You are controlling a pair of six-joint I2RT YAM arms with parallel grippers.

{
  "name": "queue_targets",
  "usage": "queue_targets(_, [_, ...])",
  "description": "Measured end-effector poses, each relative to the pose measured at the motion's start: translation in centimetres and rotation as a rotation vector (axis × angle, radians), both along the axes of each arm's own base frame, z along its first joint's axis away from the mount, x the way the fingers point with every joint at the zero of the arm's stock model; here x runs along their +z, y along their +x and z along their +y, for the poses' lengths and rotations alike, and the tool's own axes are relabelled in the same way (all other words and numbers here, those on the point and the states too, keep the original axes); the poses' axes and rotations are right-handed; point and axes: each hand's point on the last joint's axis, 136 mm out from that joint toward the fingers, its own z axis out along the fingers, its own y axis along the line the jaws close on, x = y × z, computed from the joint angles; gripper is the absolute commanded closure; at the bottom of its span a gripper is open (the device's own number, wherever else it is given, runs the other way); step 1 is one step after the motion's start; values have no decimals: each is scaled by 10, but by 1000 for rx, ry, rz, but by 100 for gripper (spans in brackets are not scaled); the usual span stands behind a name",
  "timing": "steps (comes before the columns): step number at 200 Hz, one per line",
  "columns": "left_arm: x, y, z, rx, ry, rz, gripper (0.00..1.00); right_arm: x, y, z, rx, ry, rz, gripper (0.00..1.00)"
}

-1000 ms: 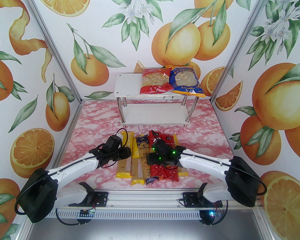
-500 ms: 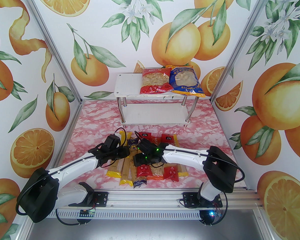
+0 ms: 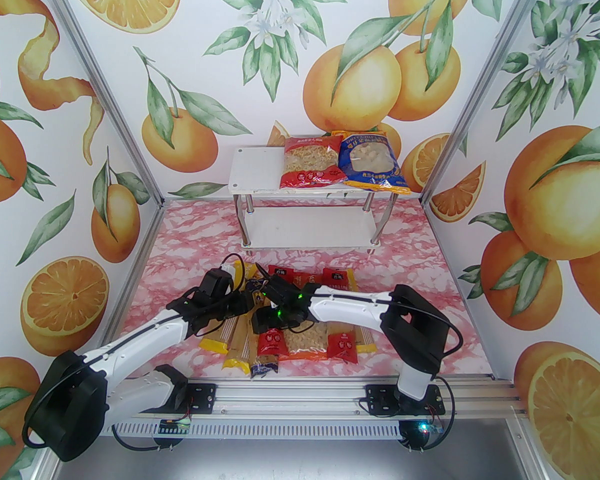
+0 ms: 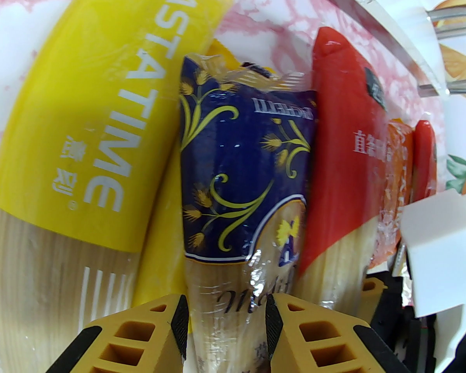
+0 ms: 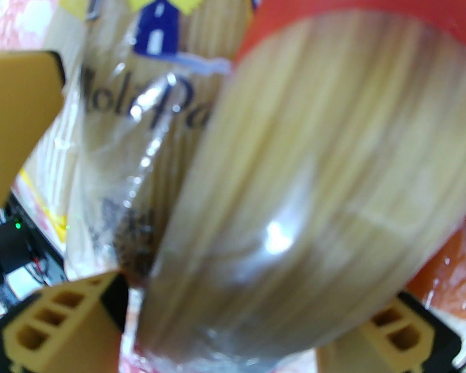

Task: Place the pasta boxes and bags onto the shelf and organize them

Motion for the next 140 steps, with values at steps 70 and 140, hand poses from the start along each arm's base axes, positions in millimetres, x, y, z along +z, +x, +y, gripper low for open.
queue_targets(70, [9,-5,3,-11,-2,-12,64,52,18,-30,-63,50,-105,3])
queue_targets(140, [56,-3,-38,-127,-29,-93,66,50,34,-105,-195,-15,-123,5])
